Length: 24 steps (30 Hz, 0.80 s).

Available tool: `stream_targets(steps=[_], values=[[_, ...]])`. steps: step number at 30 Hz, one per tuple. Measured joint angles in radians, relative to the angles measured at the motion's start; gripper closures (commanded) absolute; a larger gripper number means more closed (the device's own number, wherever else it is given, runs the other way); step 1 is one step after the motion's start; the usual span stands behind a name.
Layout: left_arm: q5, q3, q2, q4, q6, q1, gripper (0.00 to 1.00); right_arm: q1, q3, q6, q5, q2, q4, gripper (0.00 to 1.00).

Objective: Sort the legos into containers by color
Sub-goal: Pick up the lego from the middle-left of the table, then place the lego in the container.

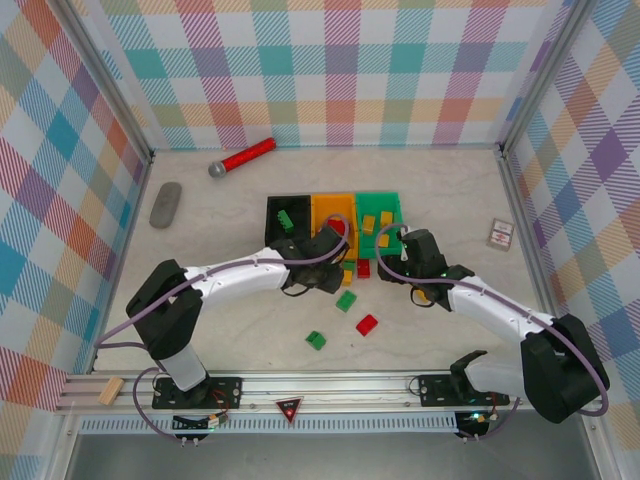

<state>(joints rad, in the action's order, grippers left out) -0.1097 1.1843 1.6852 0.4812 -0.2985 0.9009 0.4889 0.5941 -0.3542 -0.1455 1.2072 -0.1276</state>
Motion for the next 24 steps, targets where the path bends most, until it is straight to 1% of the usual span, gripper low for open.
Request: stream_targets(steps=[4, 8, 11, 15, 17, 19, 20, 22, 24], values=[[-0.044, 0.110, 0.010, 0.018, 0.000, -0.014, 0.67, 0.000, -0.002, 0.000, 0.000, -0.004, 0.000, 0.40], [-0.068, 0.233, 0.060, 0.016, 0.000, -0.047, 0.67, 0.000, -0.006, 0.000, 0.000, -0.011, -0.001, 0.40], [-0.063, 0.298, 0.106, 0.015, -0.004, -0.087, 0.67, 0.000, -0.007, 0.000, 0.000, -0.018, -0.001, 0.40], [-0.026, 0.340, 0.158, 0.014, -0.023, -0.138, 0.66, 0.000, -0.008, 0.000, 0.000, -0.029, -0.002, 0.40], [-0.011, 0.351, 0.176, 0.013, -0.031, -0.154, 0.62, 0.000, -0.010, 0.000, 0.000, -0.038, -0.002, 0.40], [0.000, 0.360, 0.193, 0.013, -0.041, -0.162, 0.52, 0.000, -0.010, 0.000, 0.000, -0.042, -0.004, 0.40], [0.005, 0.367, 0.201, 0.015, -0.047, -0.163, 0.48, 0.000, -0.010, 0.000, 0.000, -0.043, -0.004, 0.40], [0.020, 0.394, 0.223, 0.014, -0.050, -0.162, 0.44, 0.000, -0.010, 0.000, 0.000, -0.043, -0.004, 0.40], [0.032, 0.410, 0.233, 0.013, -0.051, -0.162, 0.43, 0.000, -0.010, 0.000, 0.000, -0.043, -0.005, 0.40]])
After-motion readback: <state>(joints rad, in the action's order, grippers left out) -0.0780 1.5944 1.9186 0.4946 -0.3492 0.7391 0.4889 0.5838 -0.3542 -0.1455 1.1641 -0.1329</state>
